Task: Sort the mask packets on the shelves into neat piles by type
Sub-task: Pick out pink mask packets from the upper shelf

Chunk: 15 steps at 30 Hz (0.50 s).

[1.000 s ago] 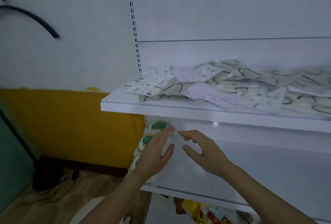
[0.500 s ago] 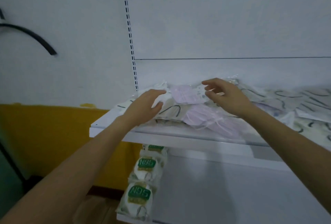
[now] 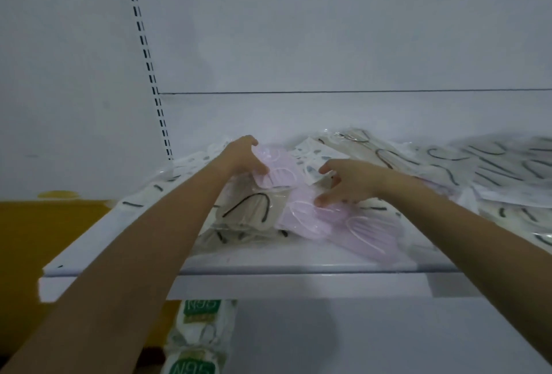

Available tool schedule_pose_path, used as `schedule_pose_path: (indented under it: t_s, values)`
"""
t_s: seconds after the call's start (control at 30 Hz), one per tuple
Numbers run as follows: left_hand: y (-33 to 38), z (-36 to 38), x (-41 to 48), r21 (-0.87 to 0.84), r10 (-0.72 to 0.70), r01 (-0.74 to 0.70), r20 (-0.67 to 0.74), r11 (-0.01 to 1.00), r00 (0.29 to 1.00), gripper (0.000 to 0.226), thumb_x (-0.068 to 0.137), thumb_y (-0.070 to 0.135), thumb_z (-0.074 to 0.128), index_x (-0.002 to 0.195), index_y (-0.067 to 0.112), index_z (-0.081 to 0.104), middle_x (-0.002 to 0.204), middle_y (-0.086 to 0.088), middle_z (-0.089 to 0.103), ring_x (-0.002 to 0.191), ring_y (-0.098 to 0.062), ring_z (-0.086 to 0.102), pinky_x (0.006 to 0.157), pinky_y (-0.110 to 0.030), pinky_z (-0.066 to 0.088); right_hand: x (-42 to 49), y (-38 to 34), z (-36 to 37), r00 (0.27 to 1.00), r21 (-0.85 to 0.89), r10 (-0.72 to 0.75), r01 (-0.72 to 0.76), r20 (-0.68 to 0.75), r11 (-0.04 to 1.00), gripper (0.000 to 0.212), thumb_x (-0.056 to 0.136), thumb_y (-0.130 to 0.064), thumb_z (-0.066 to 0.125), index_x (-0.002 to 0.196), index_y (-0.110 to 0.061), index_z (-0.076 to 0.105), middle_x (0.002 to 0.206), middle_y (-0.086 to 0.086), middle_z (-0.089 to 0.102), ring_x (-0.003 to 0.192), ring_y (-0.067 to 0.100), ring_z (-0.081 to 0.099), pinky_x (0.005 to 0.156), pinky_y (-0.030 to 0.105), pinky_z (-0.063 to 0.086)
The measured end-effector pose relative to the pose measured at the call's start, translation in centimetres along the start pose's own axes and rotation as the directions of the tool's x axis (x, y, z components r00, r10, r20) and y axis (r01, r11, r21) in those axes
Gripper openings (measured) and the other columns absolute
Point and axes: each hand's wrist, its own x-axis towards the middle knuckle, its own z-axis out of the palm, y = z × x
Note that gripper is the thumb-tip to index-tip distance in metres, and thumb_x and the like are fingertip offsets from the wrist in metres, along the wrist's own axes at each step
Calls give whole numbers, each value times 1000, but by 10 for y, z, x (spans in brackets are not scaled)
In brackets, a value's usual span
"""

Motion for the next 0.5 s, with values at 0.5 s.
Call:
schedule_pose_path:
  t_s: [0.5]
  values:
    - [-10, -30, -64, -305, -48, -142, -539, 942, 841, 44, 84, -9, 49, 127, 4, 52, 132, -12, 50, 122, -26, 46, 99, -24, 33, -17, 1, 5, 995, -92, -77, 72, -60, 993, 56, 77, -30, 72, 125, -9, 52, 120, 6, 58, 103, 24, 57, 82, 30, 46]
